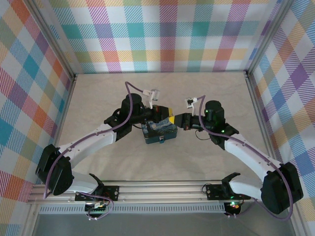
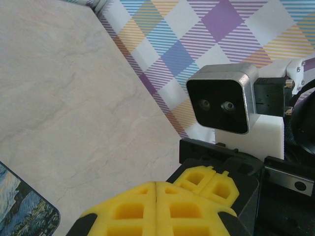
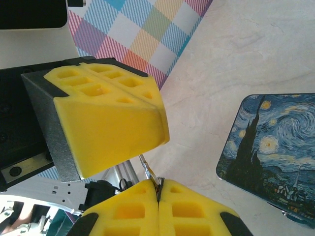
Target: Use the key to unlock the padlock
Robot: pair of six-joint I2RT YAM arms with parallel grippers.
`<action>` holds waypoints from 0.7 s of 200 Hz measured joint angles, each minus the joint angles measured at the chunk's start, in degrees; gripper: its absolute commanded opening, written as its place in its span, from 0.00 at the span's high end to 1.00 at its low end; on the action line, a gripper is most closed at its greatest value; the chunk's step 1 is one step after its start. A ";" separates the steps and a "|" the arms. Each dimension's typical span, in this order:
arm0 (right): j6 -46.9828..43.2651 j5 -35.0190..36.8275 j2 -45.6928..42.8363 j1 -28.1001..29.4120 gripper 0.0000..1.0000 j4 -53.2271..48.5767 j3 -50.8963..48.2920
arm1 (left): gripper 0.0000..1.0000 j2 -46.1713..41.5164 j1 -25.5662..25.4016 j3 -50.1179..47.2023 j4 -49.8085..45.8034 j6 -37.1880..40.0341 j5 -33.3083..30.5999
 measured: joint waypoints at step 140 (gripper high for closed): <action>-8.63 10.80 -0.94 0.24 1.00 -15.23 1.33 | 0.16 -4.52 11.06 -0.63 -21.29 -0.02 -12.13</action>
